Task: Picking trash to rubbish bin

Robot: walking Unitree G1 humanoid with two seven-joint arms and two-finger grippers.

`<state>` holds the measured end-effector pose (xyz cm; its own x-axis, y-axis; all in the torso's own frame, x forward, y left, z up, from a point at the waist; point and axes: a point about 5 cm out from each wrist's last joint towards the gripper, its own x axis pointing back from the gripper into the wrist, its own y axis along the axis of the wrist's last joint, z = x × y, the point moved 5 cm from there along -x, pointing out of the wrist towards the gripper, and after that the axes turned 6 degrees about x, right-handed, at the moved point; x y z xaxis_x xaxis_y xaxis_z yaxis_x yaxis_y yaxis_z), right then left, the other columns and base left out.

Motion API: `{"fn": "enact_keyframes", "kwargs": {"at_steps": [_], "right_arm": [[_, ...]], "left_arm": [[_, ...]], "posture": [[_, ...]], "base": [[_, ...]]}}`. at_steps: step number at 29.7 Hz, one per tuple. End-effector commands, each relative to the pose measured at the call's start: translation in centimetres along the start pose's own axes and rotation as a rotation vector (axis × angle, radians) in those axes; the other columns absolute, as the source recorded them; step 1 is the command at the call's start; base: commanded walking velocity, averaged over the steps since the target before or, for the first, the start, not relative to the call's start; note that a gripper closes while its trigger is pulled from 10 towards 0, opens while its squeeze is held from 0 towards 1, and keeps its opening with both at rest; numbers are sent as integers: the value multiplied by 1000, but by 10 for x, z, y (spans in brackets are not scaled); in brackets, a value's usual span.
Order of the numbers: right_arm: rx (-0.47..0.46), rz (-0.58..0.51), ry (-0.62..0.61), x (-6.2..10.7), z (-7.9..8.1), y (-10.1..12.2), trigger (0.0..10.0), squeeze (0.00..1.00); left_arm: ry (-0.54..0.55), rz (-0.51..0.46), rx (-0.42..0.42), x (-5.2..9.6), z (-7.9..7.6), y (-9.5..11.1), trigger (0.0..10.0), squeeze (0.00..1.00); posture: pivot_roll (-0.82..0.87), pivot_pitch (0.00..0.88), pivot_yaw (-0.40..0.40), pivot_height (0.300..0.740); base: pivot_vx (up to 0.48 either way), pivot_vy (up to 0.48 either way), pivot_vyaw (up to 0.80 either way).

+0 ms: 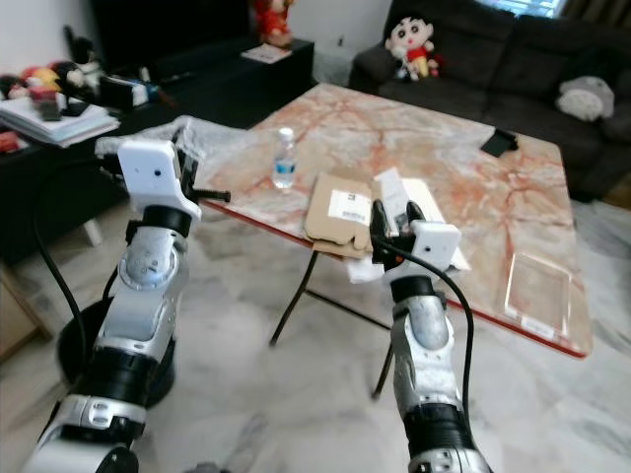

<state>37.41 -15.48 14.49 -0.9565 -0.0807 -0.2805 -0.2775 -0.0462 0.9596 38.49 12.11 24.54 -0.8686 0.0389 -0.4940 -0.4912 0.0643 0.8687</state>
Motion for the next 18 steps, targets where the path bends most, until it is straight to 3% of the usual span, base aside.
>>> {"fn": "enact_keyframes", "kwargs": {"at_steps": [1,8,9,10,15,16,17,18], "right_arm": [[9,14,-19,2,-8,-3,10000,0],[20,72,-23,10,-13,-18,10000,0],[30,110,-23,12,-16,-27,10000,0],[41,195,-26,21,-22,-48,10000,0],[59,331,-51,42,-36,-79,10000,0],[82,401,-74,53,-44,-93,10000,0],[100,501,-115,73,-55,-112,10000,0],[93,555,-137,85,-61,-122,10000,0]], "left_arm": [[-18,-26,4,-4,-7,8,10000,0],[-2,4,-8,1,-2,-1,10000,0],[8,50,-26,4,1,-13,10000,0],[25,158,-65,14,8,-44,10000,0],[15,339,-112,40,17,-91,10000,0],[8,426,-132,55,21,-111,10000,0],[-4,556,-161,81,27,-140,10000,0],[-2,619,-167,97,32,-153,10000,0]], "posture": [[84,0,-92,740],[87,0,-100,740],[88,0,-100,740],[86,0,-101,740],[85,0,-102,740],[85,0,-102,740],[85,0,-102,740],[79,0,-105,740]], "base": [[-285,0,0],[-243,0,0],[0,0,0],[0,0,0],[0,0,0],[0,0,0],[0,0,0],[0,0,0]]}}
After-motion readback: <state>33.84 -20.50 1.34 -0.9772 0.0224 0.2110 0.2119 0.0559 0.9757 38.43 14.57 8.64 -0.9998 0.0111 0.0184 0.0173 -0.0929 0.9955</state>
